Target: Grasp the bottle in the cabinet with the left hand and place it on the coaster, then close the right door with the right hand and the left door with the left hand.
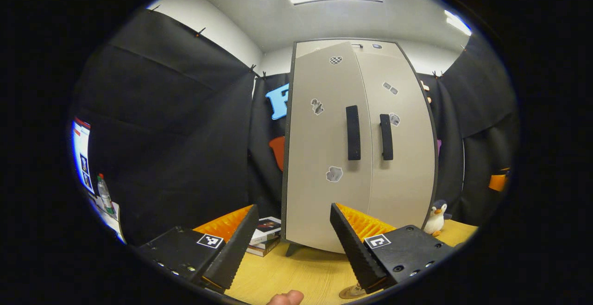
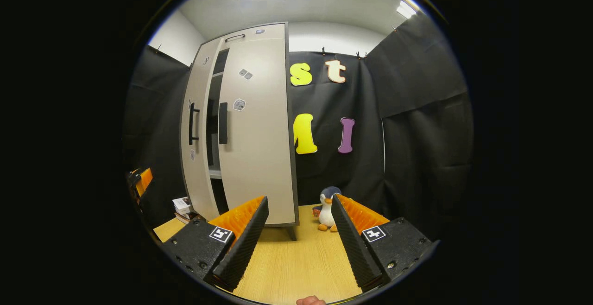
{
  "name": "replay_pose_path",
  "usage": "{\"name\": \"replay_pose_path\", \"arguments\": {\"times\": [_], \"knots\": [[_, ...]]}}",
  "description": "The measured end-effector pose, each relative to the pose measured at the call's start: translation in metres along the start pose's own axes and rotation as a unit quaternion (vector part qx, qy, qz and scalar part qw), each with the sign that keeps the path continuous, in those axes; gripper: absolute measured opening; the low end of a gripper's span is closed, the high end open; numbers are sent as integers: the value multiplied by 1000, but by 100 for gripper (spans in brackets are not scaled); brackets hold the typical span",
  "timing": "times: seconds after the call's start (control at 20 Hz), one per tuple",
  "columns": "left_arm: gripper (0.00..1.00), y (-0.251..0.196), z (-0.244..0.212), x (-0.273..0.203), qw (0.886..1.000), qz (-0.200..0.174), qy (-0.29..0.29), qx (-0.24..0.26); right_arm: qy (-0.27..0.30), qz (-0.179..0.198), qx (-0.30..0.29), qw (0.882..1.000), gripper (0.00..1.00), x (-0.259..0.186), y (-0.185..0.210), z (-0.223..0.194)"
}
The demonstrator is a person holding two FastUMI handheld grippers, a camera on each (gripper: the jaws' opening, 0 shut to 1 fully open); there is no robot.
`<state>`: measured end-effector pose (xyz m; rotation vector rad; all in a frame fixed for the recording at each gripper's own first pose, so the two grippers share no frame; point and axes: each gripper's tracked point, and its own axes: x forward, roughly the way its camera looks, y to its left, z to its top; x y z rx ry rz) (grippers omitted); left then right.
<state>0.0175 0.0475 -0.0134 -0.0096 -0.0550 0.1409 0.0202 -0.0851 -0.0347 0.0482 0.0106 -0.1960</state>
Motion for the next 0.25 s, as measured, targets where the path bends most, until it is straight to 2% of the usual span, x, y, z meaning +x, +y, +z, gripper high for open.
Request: {"name": "replay_pose_path", "arguments": {"times": [0.05,0.1,0.15,0.2,0.25], "knots": [[99,-1,1,2,1000,-3,-1,-2,2,-3,-1,1000,84,0,-2,-1],[95,-3,3,2,1000,-4,-3,-2,3,-7,0,1000,84,-2,-4,-2],[99,-4,5,3,1000,-5,-7,-1,3,-13,0,1000,84,-3,-7,-3],[95,-5,7,3,1000,-7,-10,1,0,-18,2,1000,84,-4,-9,-2],[95,-7,9,4,1000,-9,-12,2,0,-22,3,1000,83,-5,-11,-2]]}}
